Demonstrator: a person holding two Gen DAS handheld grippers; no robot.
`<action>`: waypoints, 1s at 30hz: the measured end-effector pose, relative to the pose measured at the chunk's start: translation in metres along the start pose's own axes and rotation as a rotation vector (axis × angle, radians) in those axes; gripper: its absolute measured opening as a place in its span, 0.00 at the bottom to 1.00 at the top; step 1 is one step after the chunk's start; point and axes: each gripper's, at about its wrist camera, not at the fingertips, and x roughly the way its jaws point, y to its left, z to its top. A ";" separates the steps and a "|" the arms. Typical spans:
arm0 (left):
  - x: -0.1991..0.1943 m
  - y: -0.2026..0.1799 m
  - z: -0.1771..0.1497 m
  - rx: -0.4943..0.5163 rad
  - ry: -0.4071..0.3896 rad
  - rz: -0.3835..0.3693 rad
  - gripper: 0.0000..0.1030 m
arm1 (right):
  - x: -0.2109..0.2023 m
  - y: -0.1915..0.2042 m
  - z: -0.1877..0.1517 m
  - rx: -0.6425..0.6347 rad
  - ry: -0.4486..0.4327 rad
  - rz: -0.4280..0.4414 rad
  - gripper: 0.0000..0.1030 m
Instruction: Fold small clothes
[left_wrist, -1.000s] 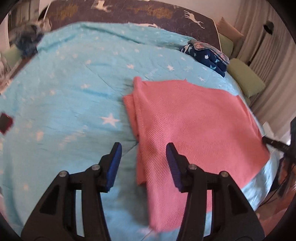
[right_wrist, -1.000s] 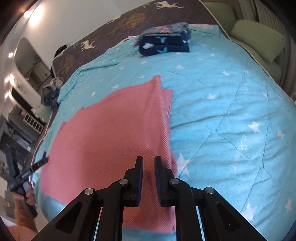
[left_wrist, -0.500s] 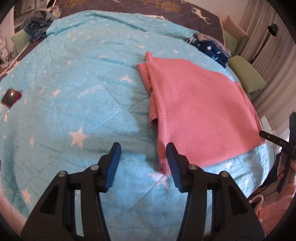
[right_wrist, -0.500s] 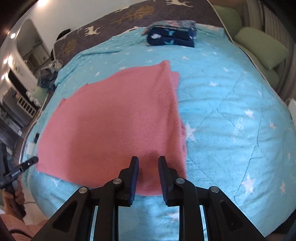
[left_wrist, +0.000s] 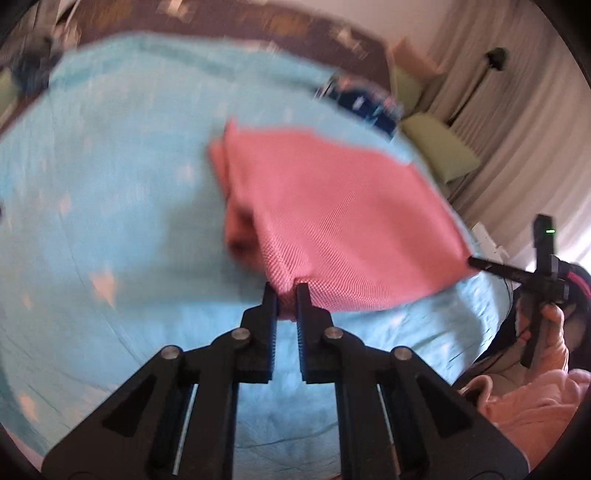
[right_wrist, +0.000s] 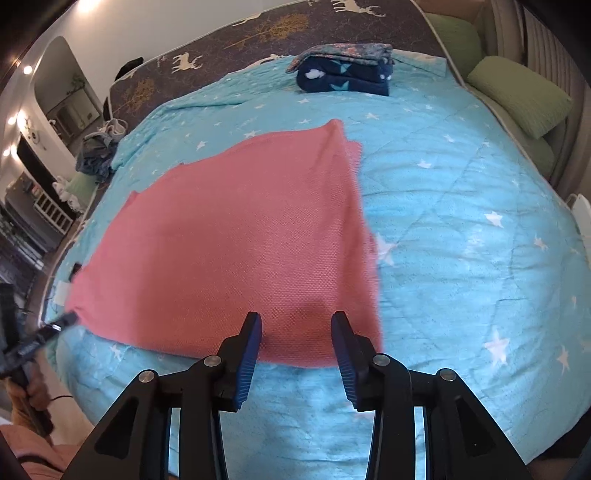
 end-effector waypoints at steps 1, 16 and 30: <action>-0.013 -0.004 0.005 0.026 -0.035 -0.003 0.10 | 0.000 -0.002 0.000 0.009 -0.001 -0.025 0.41; 0.033 0.012 -0.013 -0.055 0.126 -0.023 0.53 | 0.001 -0.035 -0.001 0.150 0.022 -0.008 0.48; -0.034 0.012 0.010 -0.029 -0.093 0.022 0.10 | -0.005 0.070 0.013 -0.252 -0.028 0.048 0.57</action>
